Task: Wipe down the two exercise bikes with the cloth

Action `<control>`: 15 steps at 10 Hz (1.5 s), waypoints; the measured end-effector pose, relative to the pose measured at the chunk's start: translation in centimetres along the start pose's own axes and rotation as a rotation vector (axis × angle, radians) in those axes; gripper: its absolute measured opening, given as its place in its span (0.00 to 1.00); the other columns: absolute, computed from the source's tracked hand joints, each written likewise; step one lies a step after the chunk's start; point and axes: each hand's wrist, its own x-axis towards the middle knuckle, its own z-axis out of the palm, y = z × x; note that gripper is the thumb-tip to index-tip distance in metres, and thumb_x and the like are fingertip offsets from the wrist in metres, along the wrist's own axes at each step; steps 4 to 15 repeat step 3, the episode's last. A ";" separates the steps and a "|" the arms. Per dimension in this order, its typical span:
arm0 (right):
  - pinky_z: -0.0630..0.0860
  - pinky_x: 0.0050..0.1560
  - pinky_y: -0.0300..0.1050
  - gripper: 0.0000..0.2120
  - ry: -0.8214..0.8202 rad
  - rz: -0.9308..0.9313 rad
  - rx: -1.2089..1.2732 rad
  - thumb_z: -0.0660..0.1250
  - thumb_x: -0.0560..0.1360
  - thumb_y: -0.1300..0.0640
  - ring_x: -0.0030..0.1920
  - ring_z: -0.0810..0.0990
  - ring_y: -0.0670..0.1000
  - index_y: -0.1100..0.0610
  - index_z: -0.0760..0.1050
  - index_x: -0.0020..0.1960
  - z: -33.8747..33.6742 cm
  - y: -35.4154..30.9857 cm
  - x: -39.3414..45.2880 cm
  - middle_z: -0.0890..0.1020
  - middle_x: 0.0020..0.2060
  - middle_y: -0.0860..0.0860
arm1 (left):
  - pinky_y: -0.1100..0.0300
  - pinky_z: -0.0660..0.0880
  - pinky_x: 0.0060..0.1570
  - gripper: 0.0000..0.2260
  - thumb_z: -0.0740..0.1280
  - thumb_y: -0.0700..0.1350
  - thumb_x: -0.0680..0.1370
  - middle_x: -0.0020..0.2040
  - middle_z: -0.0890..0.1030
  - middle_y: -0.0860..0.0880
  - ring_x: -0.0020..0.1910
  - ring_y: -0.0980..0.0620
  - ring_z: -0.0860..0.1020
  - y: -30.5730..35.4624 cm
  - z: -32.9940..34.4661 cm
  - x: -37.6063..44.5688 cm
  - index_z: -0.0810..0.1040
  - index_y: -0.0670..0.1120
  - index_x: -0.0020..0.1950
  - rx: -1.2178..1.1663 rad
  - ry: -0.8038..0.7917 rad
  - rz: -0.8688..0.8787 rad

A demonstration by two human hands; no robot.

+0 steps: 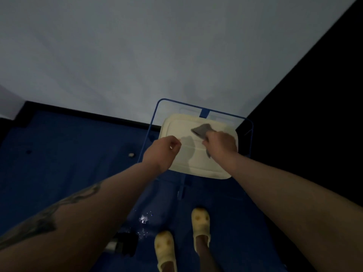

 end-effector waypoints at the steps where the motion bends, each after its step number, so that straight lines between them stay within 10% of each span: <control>1: 0.66 0.39 0.42 0.12 -0.127 -0.045 -0.007 0.61 0.81 0.51 0.49 0.79 0.56 0.58 0.78 0.54 3.2 -0.5 -0.5 0.82 0.51 0.56 | 0.51 0.78 0.49 0.08 0.60 0.52 0.81 0.50 0.80 0.53 0.48 0.52 0.78 -0.7 0.6 -0.3 0.78 0.53 0.55 0.002 -0.010 -0.020; 15: 0.74 0.42 0.45 0.08 -0.202 0.026 0.221 0.64 0.79 0.52 0.49 0.79 0.55 0.56 0.78 0.49 4.5 -0.2 -3.1 0.82 0.48 0.54 | 0.50 0.78 0.50 0.08 0.61 0.51 0.81 0.50 0.79 0.53 0.47 0.52 0.78 -1.7 0.6 -2.3 0.77 0.52 0.56 -0.012 -0.027 -0.026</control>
